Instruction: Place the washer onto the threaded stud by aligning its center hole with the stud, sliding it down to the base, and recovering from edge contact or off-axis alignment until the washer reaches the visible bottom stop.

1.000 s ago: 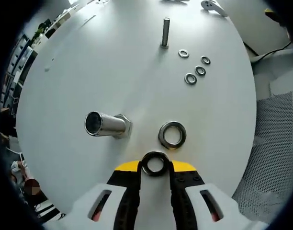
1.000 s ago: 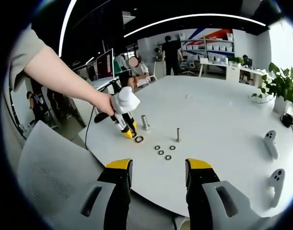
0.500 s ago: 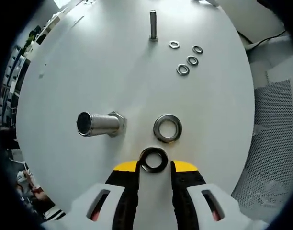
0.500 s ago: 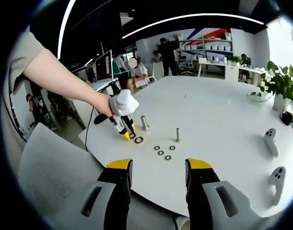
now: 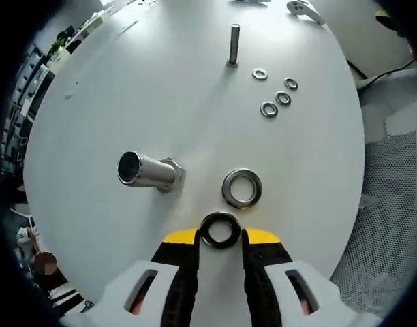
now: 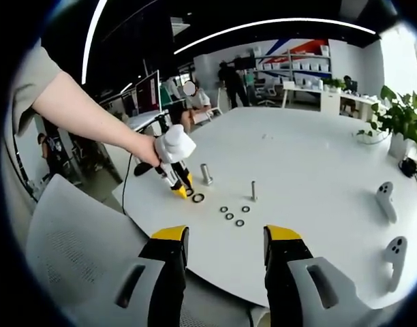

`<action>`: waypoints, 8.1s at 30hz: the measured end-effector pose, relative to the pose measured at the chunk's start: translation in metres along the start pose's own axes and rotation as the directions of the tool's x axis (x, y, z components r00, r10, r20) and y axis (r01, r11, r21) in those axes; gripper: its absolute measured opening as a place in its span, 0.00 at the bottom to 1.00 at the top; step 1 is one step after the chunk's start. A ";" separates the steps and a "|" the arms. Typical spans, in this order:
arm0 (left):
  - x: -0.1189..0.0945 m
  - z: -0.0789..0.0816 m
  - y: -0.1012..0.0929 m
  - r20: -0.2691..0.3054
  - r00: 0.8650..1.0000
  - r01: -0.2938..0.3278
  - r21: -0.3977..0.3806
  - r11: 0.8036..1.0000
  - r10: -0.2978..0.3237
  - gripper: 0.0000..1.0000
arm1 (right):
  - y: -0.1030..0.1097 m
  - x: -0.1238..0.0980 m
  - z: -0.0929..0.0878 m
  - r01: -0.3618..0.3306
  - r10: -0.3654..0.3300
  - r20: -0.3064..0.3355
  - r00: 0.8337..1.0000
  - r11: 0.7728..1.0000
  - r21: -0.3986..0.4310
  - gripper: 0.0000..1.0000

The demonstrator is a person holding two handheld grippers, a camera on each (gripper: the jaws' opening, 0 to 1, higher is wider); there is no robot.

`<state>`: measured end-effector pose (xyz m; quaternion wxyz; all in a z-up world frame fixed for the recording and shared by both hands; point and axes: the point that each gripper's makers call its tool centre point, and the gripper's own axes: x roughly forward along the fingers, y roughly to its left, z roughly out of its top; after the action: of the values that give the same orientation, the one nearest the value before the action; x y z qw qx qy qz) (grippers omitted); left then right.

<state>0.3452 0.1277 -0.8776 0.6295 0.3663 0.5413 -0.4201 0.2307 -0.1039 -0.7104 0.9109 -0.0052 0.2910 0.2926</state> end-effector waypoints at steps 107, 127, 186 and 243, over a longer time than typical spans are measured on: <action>-0.028 0.051 0.040 0.164 0.982 -0.082 -0.082 0.993 0.095 0.19 | -0.003 0.000 -0.003 0.017 -0.017 -0.019 1.000 1.000 -0.026 0.44; -0.019 0.048 0.038 0.180 0.980 -0.046 -0.184 0.982 0.079 0.20 | -0.003 0.001 -0.004 0.015 -0.016 -0.025 1.000 1.000 -0.028 0.44; -0.037 0.038 -0.013 0.238 0.969 0.001 -0.258 0.966 0.063 0.32 | 0.010 0.004 -0.005 -0.052 0.050 -0.031 0.998 0.998 -0.047 0.44; 0.002 0.037 -0.018 0.144 0.987 -0.033 -0.222 0.974 0.067 0.21 | 0.006 0.001 0.003 -0.044 0.044 0.019 0.999 0.999 0.009 0.44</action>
<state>0.3427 0.0864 -0.8739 0.7157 0.2752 0.5257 -0.3684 0.2297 -0.0978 -0.7081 0.9070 0.0080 0.2837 0.3112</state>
